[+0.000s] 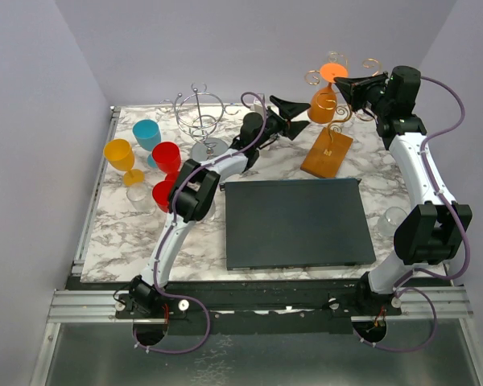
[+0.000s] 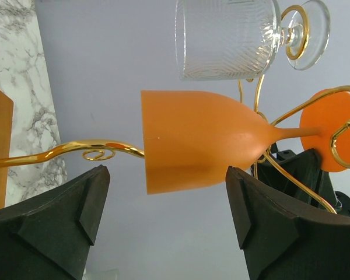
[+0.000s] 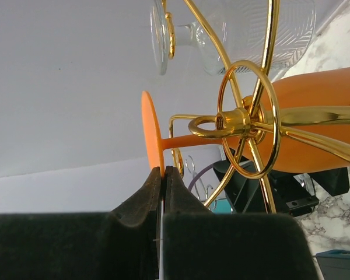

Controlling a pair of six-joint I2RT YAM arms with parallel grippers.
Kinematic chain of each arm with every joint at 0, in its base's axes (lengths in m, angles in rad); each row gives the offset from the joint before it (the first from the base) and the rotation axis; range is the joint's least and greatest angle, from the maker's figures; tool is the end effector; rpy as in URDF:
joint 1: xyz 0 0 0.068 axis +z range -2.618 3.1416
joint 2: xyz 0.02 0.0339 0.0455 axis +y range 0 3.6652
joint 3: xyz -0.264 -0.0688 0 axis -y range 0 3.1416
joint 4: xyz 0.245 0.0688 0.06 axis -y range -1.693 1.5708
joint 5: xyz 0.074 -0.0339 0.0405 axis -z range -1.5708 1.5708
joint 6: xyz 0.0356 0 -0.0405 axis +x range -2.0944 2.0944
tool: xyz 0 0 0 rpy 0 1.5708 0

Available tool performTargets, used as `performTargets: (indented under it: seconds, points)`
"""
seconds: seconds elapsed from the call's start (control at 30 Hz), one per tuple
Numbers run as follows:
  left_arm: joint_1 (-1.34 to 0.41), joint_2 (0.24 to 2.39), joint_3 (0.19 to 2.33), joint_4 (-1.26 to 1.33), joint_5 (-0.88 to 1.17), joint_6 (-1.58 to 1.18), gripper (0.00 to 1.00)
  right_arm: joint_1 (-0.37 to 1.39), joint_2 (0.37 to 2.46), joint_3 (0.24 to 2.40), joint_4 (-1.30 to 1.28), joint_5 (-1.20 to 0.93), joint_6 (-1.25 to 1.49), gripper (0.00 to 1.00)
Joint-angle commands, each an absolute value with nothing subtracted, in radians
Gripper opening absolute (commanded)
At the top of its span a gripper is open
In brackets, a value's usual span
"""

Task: Take the wine glass off the wine glass rack
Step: Pick up the wine glass from the wine rack.

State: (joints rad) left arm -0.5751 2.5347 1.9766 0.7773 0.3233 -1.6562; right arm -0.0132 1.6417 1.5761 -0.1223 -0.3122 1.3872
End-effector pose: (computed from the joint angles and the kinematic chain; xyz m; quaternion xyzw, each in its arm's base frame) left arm 0.4819 -0.3259 0.2086 -0.2100 0.5940 -0.7359 0.2481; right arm 0.3932 0.0057 0.4005 0.4145 0.6458 0.4921 0.4111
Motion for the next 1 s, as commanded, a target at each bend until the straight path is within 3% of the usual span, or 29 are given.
performTargets:
  seconds: [0.0,0.53,0.97]
  points:
    - [-0.567,2.445,1.946,0.822,0.306,-1.628,0.89,-0.021,1.611,1.583,-0.104,-0.345,1.356,0.0]
    - [-0.558,2.364,1.85,0.785,0.285,-1.582,0.99,-0.021,1.592,1.581,-0.08,-0.425,1.331,0.0]
    - [-0.554,2.268,1.772,0.696,0.252,-1.498,0.99,-0.021,1.586,1.591,-0.102,-0.494,1.312,0.01]
